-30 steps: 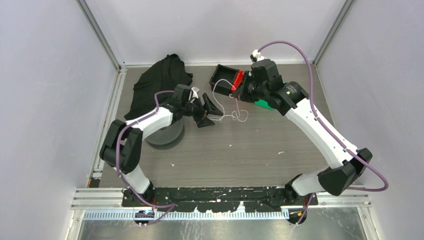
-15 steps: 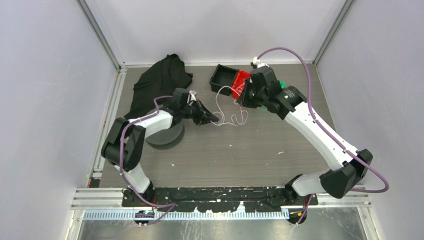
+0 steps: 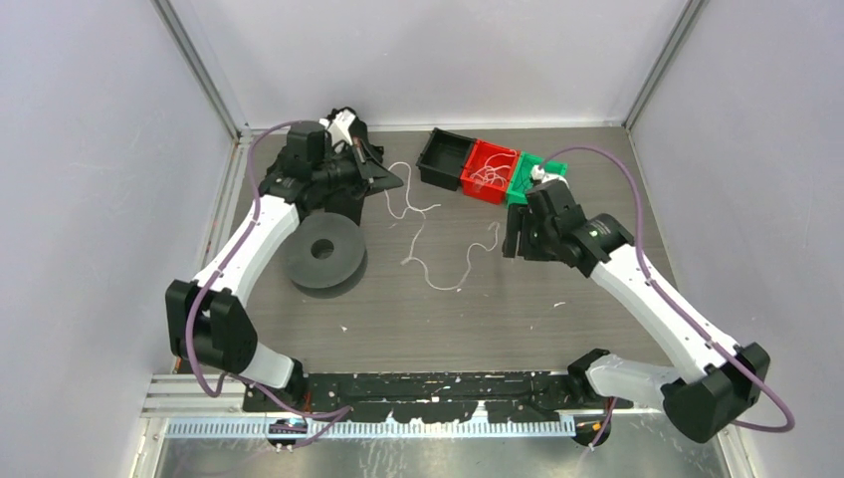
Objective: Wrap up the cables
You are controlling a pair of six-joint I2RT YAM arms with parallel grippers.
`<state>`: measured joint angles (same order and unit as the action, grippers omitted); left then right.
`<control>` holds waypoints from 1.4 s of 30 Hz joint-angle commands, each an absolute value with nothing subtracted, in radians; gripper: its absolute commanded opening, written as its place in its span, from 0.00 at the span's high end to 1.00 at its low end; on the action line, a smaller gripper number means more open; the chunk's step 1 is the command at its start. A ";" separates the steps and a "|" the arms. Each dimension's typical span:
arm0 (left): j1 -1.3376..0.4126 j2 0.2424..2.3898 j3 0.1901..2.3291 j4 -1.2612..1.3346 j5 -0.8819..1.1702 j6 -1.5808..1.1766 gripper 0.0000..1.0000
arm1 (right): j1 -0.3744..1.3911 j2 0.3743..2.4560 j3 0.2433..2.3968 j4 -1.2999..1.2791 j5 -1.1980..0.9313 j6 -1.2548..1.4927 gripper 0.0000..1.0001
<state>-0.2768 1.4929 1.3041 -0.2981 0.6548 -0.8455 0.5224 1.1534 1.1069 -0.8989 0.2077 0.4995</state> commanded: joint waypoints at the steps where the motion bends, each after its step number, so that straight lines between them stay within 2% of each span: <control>1: -0.282 1.449 1.312 -0.243 0.754 -0.754 1.00 | 0.527 1.047 1.212 -0.688 0.018 0.449 0.28; 5: -0.284 1.445 1.320 -0.196 0.839 -0.768 1.00 | 0.532 1.151 1.306 -0.555 -0.095 0.502 0.26; 10: -0.286 1.420 1.324 -0.175 0.857 -0.794 1.00 | 0.571 1.307 1.408 -0.457 -0.111 0.618 0.23; 15: -0.288 1.408 1.323 -0.175 0.887 -0.799 1.00 | 0.589 1.374 1.418 -0.353 -0.230 0.666 0.25; 24: -0.307 1.404 1.328 -0.167 0.945 -0.806 1.00 | 0.627 1.510 1.482 -0.295 -0.296 0.665 0.32; 32: -0.308 1.400 1.327 -0.168 0.967 -0.810 1.00 | 0.628 1.554 1.477 -0.259 -0.258 0.699 0.60; 34: -0.308 1.403 1.325 -0.167 0.970 -0.809 1.00 | 0.627 1.545 1.472 -0.257 -0.247 0.702 0.73; 36: -0.308 1.407 1.323 -0.170 0.969 -0.804 1.00 | 0.627 1.527 1.465 -0.270 -0.210 0.704 0.98; 39: -0.308 1.420 1.341 -0.259 0.908 -0.735 0.98 | 0.612 1.485 1.445 -0.333 -0.130 0.704 0.99; 42: -0.305 1.455 1.423 -0.488 0.780 -0.570 0.75 | 0.559 1.433 1.421 -0.445 -0.089 0.710 0.99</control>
<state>-0.3069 1.4418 1.3190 -0.2760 0.8963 -0.7471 0.6128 1.5444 1.4338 -0.3420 -0.1844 0.6994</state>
